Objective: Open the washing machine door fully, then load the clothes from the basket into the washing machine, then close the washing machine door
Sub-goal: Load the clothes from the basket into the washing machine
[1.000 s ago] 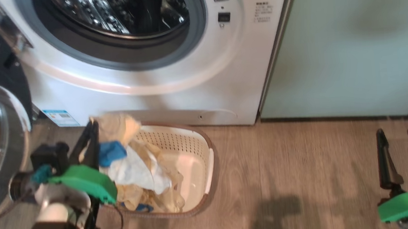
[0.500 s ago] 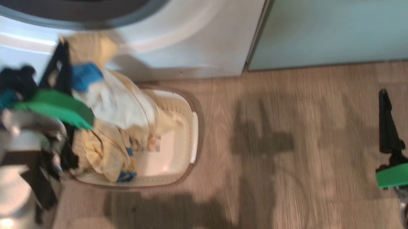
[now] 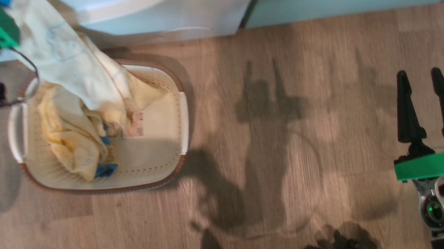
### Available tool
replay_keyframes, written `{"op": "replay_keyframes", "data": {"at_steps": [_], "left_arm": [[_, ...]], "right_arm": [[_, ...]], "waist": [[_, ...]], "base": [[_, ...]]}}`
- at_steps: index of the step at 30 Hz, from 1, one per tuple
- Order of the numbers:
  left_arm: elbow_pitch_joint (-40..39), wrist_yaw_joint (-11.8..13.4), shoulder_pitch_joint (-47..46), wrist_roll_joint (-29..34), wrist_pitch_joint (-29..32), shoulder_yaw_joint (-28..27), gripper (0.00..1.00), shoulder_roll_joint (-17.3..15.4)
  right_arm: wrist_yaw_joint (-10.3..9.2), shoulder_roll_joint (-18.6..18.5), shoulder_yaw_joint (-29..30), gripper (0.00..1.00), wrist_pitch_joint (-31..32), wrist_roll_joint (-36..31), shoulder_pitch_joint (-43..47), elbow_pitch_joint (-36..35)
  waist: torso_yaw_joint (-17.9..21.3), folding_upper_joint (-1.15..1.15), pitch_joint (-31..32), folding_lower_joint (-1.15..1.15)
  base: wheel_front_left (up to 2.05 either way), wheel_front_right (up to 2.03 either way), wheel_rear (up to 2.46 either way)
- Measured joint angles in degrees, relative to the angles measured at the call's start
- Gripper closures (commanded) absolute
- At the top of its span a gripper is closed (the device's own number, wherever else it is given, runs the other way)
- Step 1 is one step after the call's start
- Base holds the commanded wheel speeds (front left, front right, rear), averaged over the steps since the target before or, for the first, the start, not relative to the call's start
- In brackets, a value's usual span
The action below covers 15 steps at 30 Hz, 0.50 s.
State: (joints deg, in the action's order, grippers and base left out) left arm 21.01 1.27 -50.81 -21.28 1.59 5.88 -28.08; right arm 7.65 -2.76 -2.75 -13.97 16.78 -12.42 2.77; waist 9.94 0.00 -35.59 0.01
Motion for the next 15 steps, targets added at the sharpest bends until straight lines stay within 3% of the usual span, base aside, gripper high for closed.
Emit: {"op": "replay_keyframes", "data": {"at_steps": [15], "left_arm": [[11.81,-3.89,-19.31,1.80,5.19,2.79,1.00,-4.97]], "right_arm": [[0.00,0.01,-2.89,0.00,-0.51,3.12,-3.58,1.43]], "waist": [[4.99,0.00,-6.43,-0.01]], "base": [[0.00,0.00,0.00]]}}
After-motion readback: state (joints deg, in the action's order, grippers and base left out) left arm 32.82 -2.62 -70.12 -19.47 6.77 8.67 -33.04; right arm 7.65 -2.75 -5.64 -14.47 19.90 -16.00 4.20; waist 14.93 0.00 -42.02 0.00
